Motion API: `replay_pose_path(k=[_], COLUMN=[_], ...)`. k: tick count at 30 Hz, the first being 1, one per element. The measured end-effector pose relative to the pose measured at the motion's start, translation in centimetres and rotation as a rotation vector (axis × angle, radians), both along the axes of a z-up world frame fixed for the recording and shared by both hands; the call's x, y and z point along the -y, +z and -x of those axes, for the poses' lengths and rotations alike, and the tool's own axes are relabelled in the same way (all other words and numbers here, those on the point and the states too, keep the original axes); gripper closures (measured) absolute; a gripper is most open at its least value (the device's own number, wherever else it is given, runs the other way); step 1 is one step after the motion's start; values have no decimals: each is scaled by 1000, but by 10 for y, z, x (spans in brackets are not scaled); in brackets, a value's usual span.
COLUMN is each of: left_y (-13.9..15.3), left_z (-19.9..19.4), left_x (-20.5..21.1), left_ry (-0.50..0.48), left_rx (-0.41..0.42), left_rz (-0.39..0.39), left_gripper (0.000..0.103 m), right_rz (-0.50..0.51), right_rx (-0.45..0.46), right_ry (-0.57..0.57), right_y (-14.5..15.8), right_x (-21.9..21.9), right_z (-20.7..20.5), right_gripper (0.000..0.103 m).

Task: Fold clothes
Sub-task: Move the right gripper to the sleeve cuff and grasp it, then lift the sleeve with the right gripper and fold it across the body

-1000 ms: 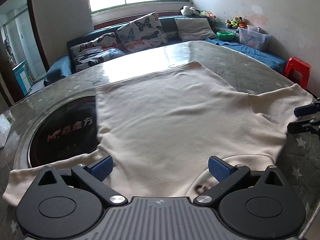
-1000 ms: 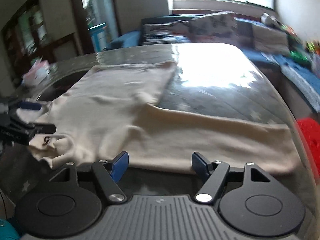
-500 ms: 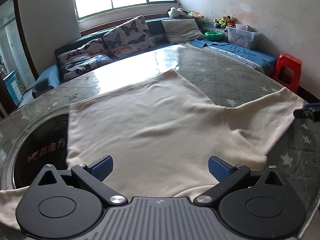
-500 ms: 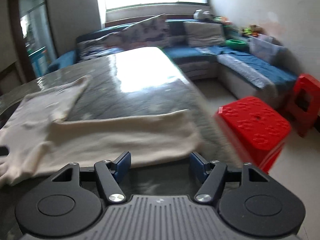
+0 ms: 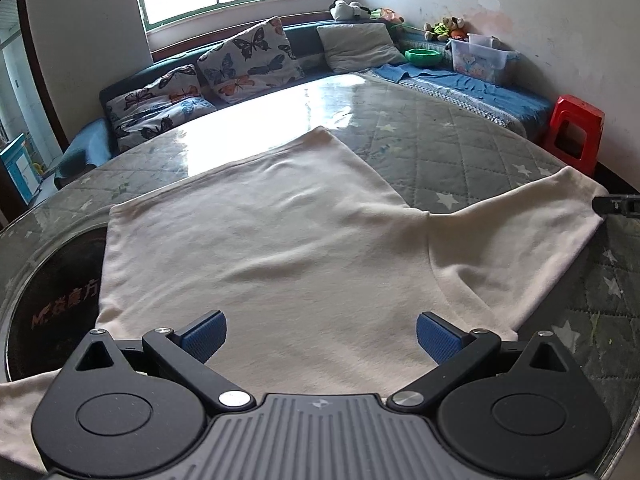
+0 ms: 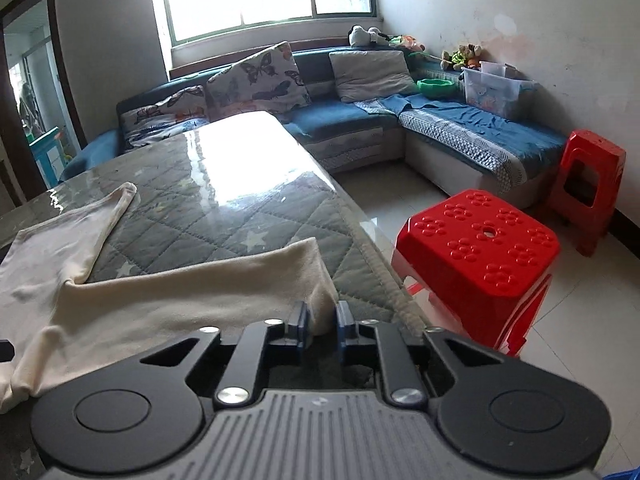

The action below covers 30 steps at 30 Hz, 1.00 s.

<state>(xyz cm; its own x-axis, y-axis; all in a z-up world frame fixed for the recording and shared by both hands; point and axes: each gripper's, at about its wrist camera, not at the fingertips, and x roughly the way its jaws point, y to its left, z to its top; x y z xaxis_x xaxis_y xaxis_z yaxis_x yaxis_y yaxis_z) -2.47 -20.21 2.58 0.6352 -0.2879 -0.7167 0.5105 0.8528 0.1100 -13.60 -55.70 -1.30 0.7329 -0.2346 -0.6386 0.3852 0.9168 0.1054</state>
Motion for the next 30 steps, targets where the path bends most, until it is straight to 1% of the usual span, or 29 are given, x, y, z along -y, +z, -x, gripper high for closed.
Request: replay_pose_path(k=[9,12,18,20,25,30], left_y=[-5,-8,-9,-8,-9,-10], left_z=[4,5,3,3,3,3], left_x=[15,18,18,18,18,17], left_ry=[-45,-51,-57,-53,-52,-56], left_rx=[-8,-15,-22,-23,-25,-23], left_rz=[-13,-16,-17,-12,1,10], left_gripper=[0,0,0,0,0,0], right_rz=[67,61,5,-17,3,19], right_rx=[73,70,23,29,68,116], right_ry=[28,31,7,2,34,99], right_y=[29,25,1,2,25,55], right_x=[7,6,13,16,12,-4], right_z=[-18,-23,-25,-21,-20,-24], right_gripper=[95,95,95,95,95,95])
